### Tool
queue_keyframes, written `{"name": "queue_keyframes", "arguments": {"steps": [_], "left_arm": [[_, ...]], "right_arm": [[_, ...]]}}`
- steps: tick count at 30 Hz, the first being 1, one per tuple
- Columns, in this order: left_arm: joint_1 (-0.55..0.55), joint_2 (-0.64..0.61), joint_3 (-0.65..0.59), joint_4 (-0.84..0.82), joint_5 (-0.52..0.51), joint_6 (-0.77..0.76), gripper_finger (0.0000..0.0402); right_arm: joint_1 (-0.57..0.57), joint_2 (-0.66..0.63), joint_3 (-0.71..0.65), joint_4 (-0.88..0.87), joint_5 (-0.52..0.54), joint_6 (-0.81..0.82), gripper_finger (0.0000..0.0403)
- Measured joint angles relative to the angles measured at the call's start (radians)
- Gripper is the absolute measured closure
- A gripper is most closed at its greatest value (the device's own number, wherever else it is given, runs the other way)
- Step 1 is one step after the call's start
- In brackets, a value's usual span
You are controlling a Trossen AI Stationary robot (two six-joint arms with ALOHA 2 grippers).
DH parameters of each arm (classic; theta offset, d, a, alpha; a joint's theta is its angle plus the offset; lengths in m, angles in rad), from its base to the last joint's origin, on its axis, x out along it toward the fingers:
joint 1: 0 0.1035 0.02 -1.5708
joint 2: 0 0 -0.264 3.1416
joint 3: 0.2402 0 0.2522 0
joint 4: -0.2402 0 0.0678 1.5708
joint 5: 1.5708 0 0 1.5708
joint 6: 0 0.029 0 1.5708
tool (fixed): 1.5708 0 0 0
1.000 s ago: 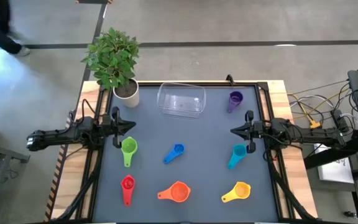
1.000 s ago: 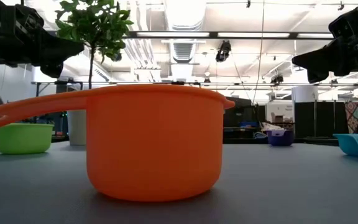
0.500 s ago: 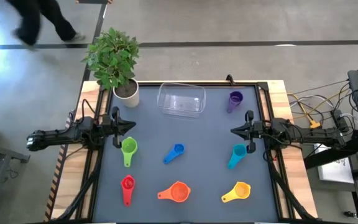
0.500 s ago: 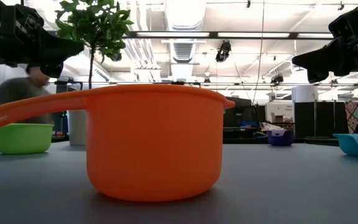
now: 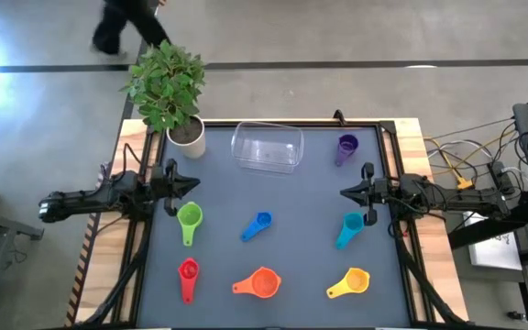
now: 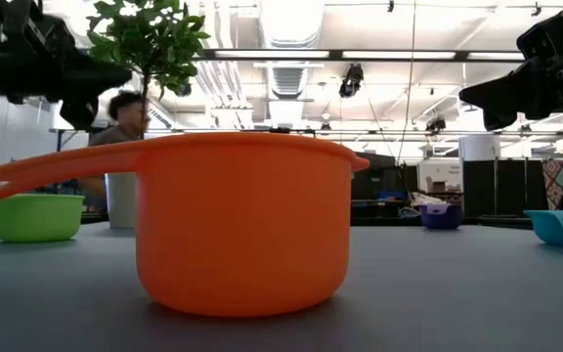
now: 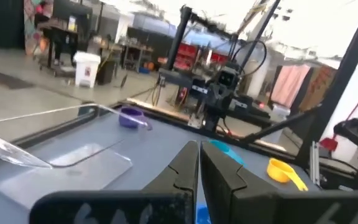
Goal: Nest measuring cups in basket
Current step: Stack the green measuring cup on top of the orange measuring cup
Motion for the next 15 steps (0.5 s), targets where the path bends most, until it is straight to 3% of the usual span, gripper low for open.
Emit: {"name": "queue_keyframes", "arguments": {"steps": [7, 15], "left_arm": [[0.000, 0.176, 0.279, -0.433, -0.100, -0.056, 0.0402], [-0.002, 0.456, 0.451, -0.504, -0.122, -0.226, 0.0402]], "right_arm": [[0.000, 0.000, 0.000, 0.000, 0.000, 0.000, 0.0394], [0.000, 0.000, 0.000, 0.000, 0.000, 0.000, 0.0394]]}}
